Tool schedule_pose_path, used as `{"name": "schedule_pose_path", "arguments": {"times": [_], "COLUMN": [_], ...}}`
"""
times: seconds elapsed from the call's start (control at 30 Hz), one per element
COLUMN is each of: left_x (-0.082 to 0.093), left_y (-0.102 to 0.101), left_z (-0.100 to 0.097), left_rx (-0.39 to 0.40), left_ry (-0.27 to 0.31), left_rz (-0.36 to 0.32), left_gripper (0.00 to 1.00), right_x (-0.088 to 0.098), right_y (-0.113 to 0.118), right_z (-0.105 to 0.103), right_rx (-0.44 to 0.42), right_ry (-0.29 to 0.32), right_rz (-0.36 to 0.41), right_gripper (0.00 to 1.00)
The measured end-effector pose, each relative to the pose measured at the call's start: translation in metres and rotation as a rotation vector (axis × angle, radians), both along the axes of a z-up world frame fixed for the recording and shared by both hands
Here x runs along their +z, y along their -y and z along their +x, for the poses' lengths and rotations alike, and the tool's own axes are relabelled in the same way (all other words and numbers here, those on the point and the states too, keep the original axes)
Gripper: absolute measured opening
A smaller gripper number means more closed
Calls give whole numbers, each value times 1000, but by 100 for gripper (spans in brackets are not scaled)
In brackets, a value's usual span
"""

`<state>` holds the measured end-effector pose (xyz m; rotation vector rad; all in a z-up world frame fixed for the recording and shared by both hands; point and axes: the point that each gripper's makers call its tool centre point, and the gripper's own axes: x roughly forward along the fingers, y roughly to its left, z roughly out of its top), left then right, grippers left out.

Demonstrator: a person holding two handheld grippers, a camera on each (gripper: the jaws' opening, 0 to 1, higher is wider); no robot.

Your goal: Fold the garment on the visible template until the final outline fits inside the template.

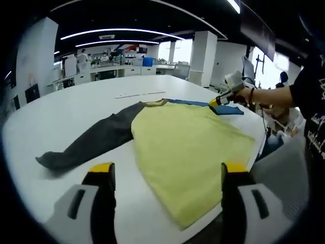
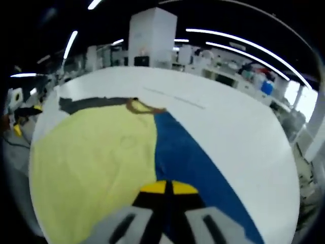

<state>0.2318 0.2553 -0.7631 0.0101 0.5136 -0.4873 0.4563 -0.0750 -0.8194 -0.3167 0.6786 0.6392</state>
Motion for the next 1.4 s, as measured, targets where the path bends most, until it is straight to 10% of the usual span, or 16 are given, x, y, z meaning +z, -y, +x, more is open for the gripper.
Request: {"name": "schedule_pose_path", "arguments": {"times": [0.37, 0.77, 1.4], "left_x": [2, 5, 3], "left_y": [-1, 1, 1], "left_z": [-2, 2, 2], "left_rx": [0, 14, 6], "left_ry": [-4, 11, 11], "left_rz": [15, 6, 3], "left_gripper": [84, 89, 99], "right_x": [-1, 9, 6], "right_y": [0, 27, 136], "right_z": [-5, -18, -35], "right_rx": [-42, -151, -539], "right_ry": [-35, -52, -78], "right_rz": [13, 39, 82], "right_gripper": [0, 40, 63]}}
